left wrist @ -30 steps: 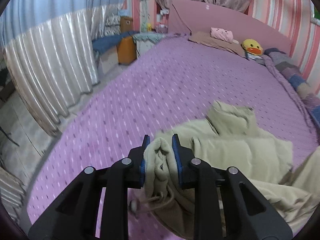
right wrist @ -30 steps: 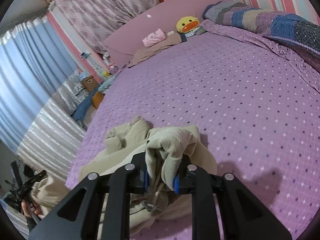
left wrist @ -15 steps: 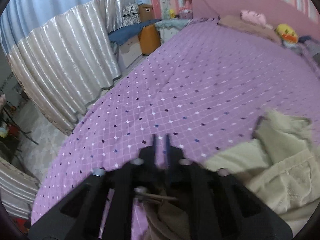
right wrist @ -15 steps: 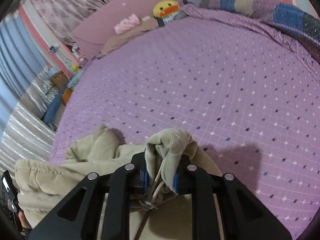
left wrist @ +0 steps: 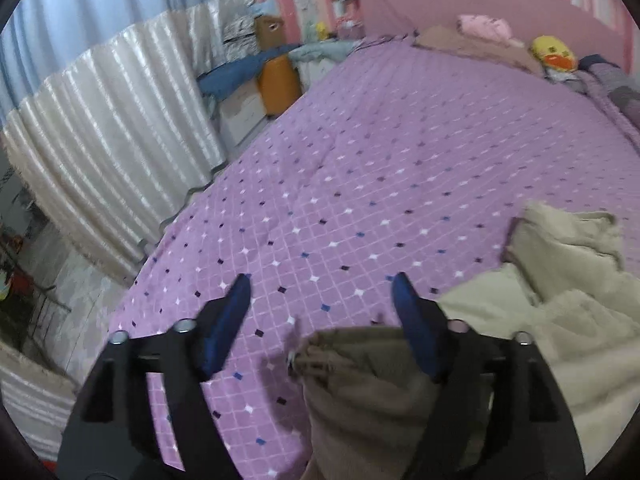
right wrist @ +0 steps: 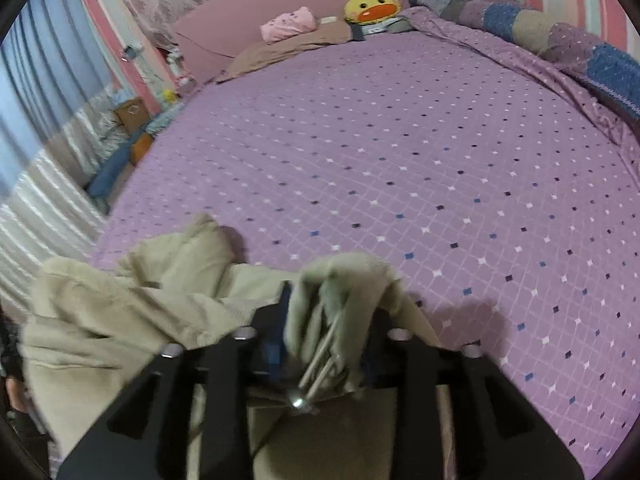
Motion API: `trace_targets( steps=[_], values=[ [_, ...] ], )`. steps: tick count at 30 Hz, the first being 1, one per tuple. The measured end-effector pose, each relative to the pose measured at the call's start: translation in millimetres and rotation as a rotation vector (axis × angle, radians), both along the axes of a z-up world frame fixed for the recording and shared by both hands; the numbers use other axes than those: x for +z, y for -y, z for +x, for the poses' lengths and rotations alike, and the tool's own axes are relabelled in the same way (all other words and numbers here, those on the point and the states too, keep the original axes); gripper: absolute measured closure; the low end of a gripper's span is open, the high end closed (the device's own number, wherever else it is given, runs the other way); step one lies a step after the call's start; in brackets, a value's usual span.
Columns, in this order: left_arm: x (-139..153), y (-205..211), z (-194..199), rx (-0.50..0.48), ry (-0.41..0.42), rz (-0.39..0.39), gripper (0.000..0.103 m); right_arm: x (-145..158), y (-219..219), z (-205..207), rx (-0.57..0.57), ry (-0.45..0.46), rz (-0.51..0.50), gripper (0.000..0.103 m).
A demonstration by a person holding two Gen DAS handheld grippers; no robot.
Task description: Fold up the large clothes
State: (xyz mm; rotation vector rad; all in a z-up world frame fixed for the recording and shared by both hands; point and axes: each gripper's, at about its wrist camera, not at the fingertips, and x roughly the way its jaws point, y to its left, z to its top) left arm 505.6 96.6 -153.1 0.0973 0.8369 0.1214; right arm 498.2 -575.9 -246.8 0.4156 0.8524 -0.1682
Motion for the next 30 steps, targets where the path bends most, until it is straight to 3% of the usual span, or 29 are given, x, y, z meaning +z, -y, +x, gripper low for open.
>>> trace_targets(
  steps=[1, 2, 4, 9, 11, 17, 25, 27, 29, 30],
  values=[
    [5.3, 0.7, -4.6, -0.011, 0.004, -0.006, 0.021, 7.1, 2.1, -3.7, 0.015, 0.015, 0.033, 0.048],
    [13.0, 3.9, -13.2, -0.030, 0.010, -0.019, 0.015, 12.5, 3.5, -7.2, 0.025, 0.031, 0.057, 0.027],
    [24.9, 4.7, -30.5, -0.062, 0.013, -0.043, 0.010, 27.5, 5.7, -17.6, 0.031, 0.086, 0.082, 0.009],
    [34.3, 16.5, -75.5, -0.144, 0.014, -0.103, 0.007, 54.7, 13.4, -47.3, 0.009, 0.174, 0.095, 0.005],
    [34.8, 23.2, -96.0, -0.172, 0.022, -0.119, 0.006, 54.7, 9.1, -57.3, 0.023, 0.166, 0.036, 0.004],
    [10.8, 46.1, -108.3, -0.223, -0.029, -0.176, 0.004, 25.9, -22.9, -47.5, 0.159, 0.073, -0.107, 0.004],
    [-35.2, 71.5, -64.9, -0.196, -0.103, -0.195, 0.014, -5.4, -42.6, -12.2, 0.217, 0.009, -0.159, 0.005],
    [-40.2, 72.8, -59.1, -0.188, -0.105, -0.176, 0.027, -11.2, -43.4, -5.0, 0.221, -0.005, -0.161, 0.015],
    [-42.9, 81.7, -46.4, -0.161, -0.101, -0.123, 0.046, -16.0, -42.6, -0.6, 0.204, -0.013, -0.163, 0.041],
    [-44.9, 85.5, -41.1, -0.150, -0.102, -0.104, 0.054, -16.6, -42.2, 0.8, 0.193, -0.010, -0.170, 0.047]
  ],
)
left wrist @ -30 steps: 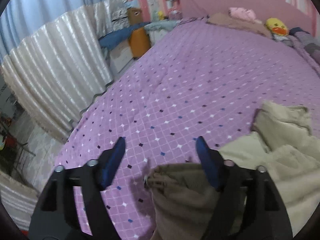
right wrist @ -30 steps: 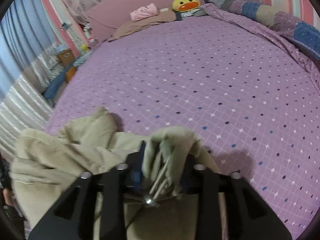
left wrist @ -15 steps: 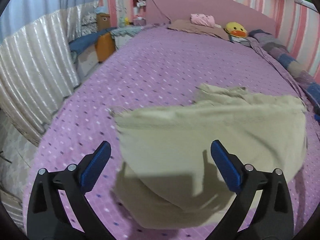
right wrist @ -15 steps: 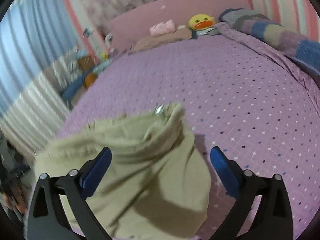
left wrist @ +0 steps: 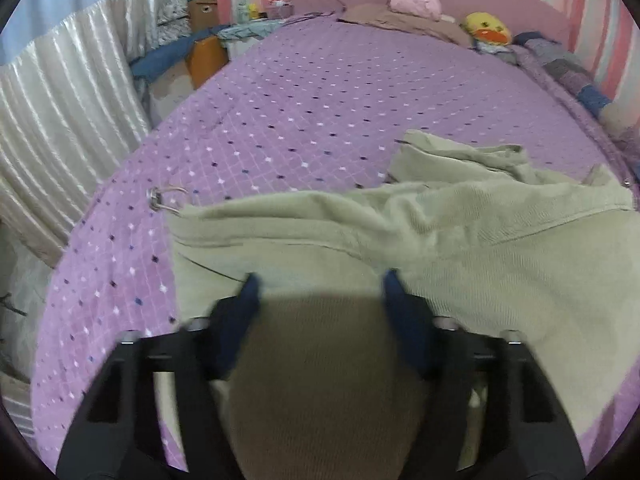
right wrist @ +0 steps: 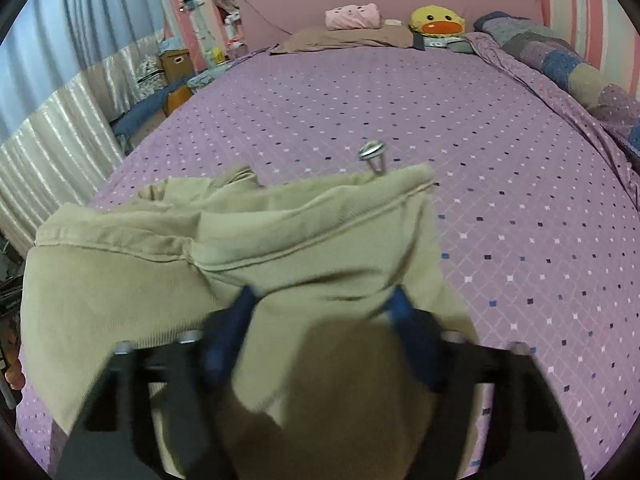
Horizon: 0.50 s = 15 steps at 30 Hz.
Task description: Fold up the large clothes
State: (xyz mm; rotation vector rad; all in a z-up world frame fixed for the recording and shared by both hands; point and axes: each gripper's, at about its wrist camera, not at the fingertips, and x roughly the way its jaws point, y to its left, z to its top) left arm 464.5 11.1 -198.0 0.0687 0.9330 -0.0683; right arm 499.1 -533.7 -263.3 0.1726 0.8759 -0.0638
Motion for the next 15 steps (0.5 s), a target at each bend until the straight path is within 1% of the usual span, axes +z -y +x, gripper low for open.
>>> trace_targets(
  steps=[1, 2, 3, 4, 5, 6, 7, 10, 12, 15],
  values=[
    [0.4, 2.2, 2.9, 0.006, 0.004, 0.014, 0.059, -0.3, -0.5, 0.8, -0.007, 0.004, -0.006, 0.058],
    [1.1, 5.7, 6.5, 0.012, 0.011, 0.037, 0.068, -0.1, 0.7, 2.3, -0.014, 0.007, -0.012, 0.070],
    [1.8, 10.5, 9.2, 0.014, 0.019, 0.063, 0.075, 0.9, 0.0, 2.5, -0.021, 0.012, -0.018, 0.075],
    [2.9, 14.0, 11.8, 0.016, 0.025, 0.080, 0.078, 4.0, -0.8, 1.8, -0.030, 0.025, -0.029, 0.084],
    [6.1, 16.6, 12.6, 0.017, 0.033, 0.096, 0.083, 7.0, -1.2, 1.7, -0.037, 0.037, -0.035, 0.089],
    [9.2, 18.5, 13.4, 0.017, 0.040, 0.109, 0.086, 12.4, -0.6, 1.3, -0.049, 0.056, -0.038, 0.091],
    [13.1, 19.0, 16.4, 0.019, 0.045, 0.115, 0.087, 16.4, -0.5, 3.1, -0.060, 0.069, -0.038, 0.094],
    [21.5, 18.9, 36.8, 0.027, 0.040, 0.118, 0.089, 28.7, 2.0, 10.8, -0.098, 0.094, -0.041, 0.096],
    [27.9, 20.1, 55.8, 0.039, 0.039, 0.130, 0.089, 32.3, 0.9, 23.7, -0.113, 0.090, -0.078, 0.097],
    [29.4, 19.5, 76.4, 0.053, 0.007, 0.135, 0.089, 30.2, 1.1, 44.2, -0.136, 0.068, -0.109, 0.097]
  ],
)
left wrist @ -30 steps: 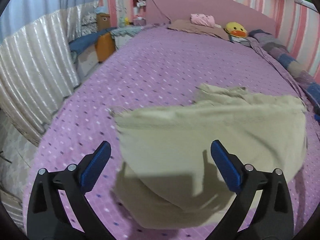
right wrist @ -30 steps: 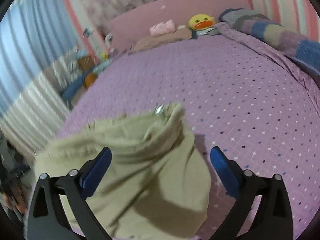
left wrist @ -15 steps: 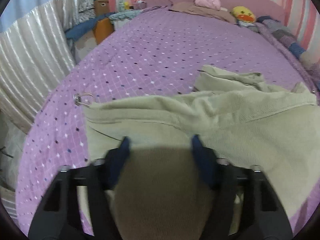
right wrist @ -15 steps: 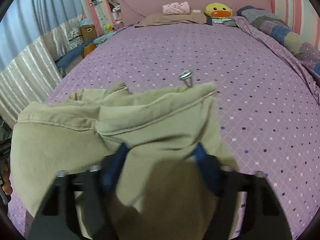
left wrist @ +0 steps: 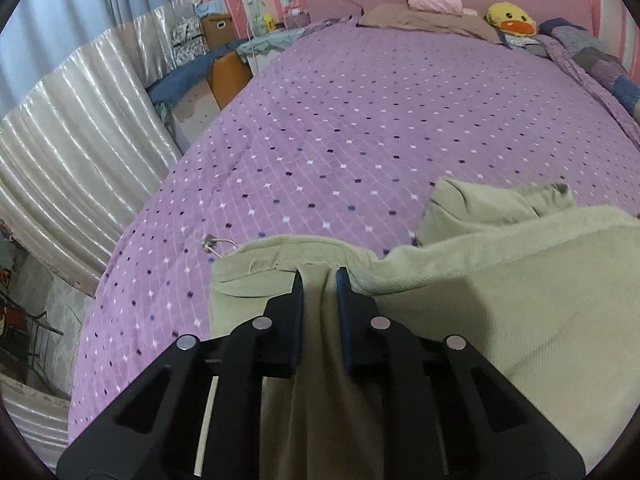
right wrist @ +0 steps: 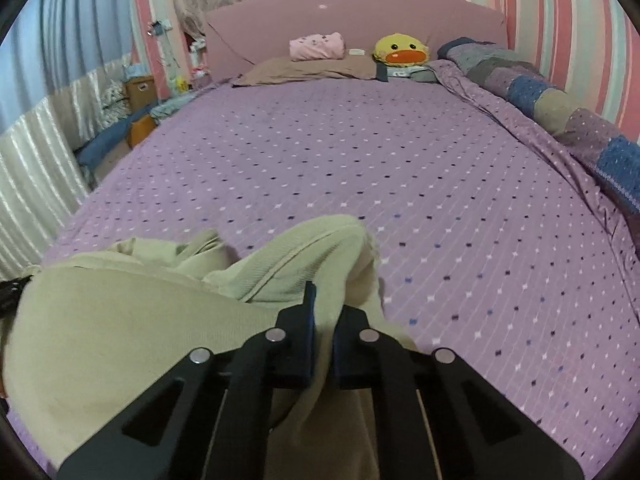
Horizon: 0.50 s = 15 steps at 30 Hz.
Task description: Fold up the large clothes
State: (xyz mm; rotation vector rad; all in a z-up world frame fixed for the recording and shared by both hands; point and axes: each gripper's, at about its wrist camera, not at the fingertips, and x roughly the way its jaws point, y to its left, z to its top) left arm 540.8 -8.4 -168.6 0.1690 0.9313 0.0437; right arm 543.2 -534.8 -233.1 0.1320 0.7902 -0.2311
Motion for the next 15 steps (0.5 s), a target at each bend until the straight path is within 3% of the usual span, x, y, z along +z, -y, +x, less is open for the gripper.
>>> trace_targets(
  steps=[6, 7, 8, 11, 15],
  values=[
    [-24.5, 5.3, 42.4, 0.038, -0.039, 0.088, 0.089, -23.4, 5.2, 41.9, -0.035, -0.066, -0.055, 0.097],
    [-29.9, 5.5, 46.1, 0.044, -0.041, 0.100, 0.091, -31.8, 6.2, 49.0, -0.039, -0.084, -0.057, 0.097],
    [-38.0, 5.3, 52.0, 0.057, -0.051, 0.113, 0.099, -38.3, 7.3, 53.0, -0.042, -0.095, -0.055, 0.097],
    [-55.5, -5.6, 63.4, 0.075, -0.096, 0.051, 0.102, -61.0, 11.7, 61.9, -0.052, -0.123, -0.017, 0.100],
    [-70.7, -12.5, 66.9, 0.078, -0.091, -0.006, 0.103, -80.5, 12.6, 67.6, -0.056, -0.132, 0.007, 0.100]
  ],
)
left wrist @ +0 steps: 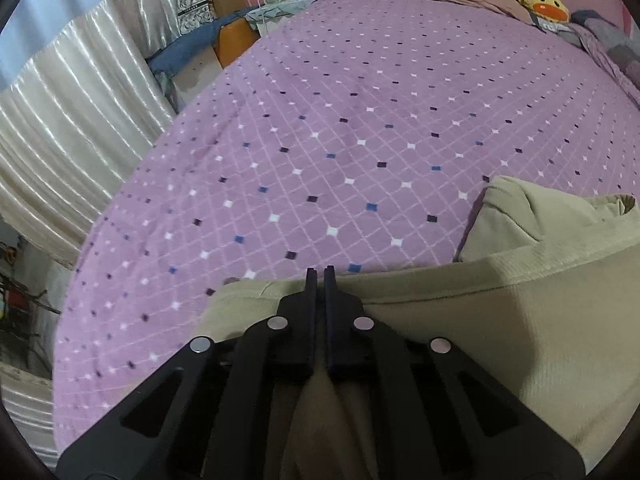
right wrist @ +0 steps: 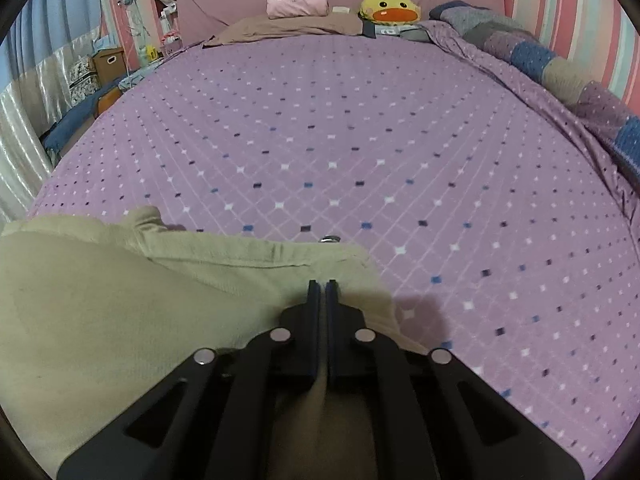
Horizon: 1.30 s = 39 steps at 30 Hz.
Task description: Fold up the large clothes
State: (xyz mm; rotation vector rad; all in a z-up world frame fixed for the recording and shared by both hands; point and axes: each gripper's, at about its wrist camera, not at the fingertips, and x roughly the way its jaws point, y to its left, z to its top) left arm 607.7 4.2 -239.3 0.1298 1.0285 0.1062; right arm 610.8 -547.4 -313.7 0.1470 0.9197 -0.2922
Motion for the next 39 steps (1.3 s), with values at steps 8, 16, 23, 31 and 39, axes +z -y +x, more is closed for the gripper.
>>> trace_targets(
  steps=[8, 16, 23, 31, 39],
  values=[
    [4.3, -4.8, -14.4, -0.002, -0.022, 0.004, 0.098, 2.6, 2.5, -3.9, 0.006, -0.075, 0.036, 0.083],
    [74.8, 12.9, -54.0, 0.021, 0.089, -0.009, 0.003, 75.1, -9.9, -32.4, -0.116, 0.135, 0.224, 0.006],
    [95.4, 54.1, -73.6, 0.016, 0.135, -0.127, 0.003, 85.6, -77.2, -12.9, -0.215, 0.070, 0.073, 0.004],
    [42.3, 58.6, -50.1, 0.127, 0.107, -0.190, 0.003, 46.5, -97.3, 1.3, -0.262, 0.005, -0.033, 0.004],
    [21.5, 75.7, -53.1, 0.117, 0.184, -0.110, 0.003, 23.1, -105.0, 5.3, -0.268, 0.048, -0.103, 0.001]
  ],
)
